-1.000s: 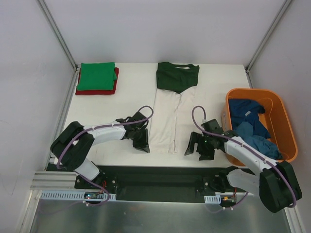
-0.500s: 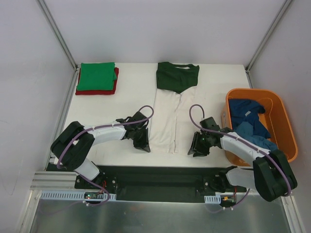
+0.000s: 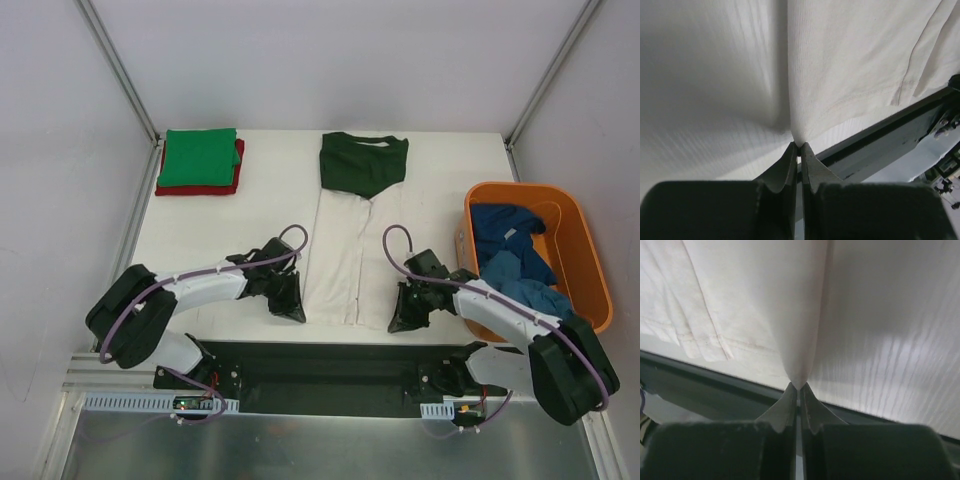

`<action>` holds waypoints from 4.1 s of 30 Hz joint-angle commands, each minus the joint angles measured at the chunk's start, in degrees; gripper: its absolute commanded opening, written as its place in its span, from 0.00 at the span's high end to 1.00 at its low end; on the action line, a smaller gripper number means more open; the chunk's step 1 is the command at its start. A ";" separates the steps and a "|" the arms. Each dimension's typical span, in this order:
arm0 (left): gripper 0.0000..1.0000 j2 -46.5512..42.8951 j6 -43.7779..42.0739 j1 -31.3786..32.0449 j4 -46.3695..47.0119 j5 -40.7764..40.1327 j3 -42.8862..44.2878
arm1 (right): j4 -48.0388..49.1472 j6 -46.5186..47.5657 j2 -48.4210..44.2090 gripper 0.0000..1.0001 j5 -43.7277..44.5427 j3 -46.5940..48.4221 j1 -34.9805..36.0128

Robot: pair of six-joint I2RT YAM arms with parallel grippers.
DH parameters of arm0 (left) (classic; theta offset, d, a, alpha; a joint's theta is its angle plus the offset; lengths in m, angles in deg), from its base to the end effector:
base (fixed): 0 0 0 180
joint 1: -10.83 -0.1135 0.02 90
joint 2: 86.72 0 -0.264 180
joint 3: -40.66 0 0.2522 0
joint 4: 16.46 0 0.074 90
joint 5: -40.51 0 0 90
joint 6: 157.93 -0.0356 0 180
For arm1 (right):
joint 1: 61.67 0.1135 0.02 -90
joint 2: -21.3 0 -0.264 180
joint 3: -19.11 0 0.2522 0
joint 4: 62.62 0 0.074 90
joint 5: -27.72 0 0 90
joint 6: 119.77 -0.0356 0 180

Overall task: Fold and stack the t-shirts
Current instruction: Grab the bottom of the folded rectangular tshirt with both arms, then fold the folded rectangular tshirt in 1/3 of the way, then grab one side of the 2/3 rectangular tshirt with both arms

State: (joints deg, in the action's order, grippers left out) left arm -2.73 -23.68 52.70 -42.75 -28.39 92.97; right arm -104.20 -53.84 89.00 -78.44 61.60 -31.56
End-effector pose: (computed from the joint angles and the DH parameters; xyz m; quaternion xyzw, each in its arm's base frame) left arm 0.1879 -0.1856 0.1527 0.0309 0.9458 -0.3138 0.0780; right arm 0.1599 0.1042 0.1509 -0.0793 0.9670 0.2133 0.1146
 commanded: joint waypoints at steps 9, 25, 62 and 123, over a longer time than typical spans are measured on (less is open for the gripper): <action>1.00 -16.92 5.85 0.14 -4.07 11.95 -7.53 | -10.50 -4.23 -11.19 0.99 -15.39 2.10 8.48; 1.00 -4.12 -6.01 -8.46 -6.36 -1.60 19.18 | -12.71 9.57 -0.56 0.99 6.57 26.72 -3.99; 1.00 37.47 -17.88 -21.65 -6.10 7.11 61.29 | -6.99 17.31 39.34 0.99 -0.18 58.80 -19.65; 0.09 14.36 -10.24 -20.25 -1.44 5.44 25.35 | 10.69 15.99 19.08 0.03 1.04 36.94 -14.20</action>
State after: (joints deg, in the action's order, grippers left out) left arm 7.98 -34.45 31.89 -45.11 -24.98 115.39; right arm -93.51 -39.15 119.45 -80.23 107.96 -45.12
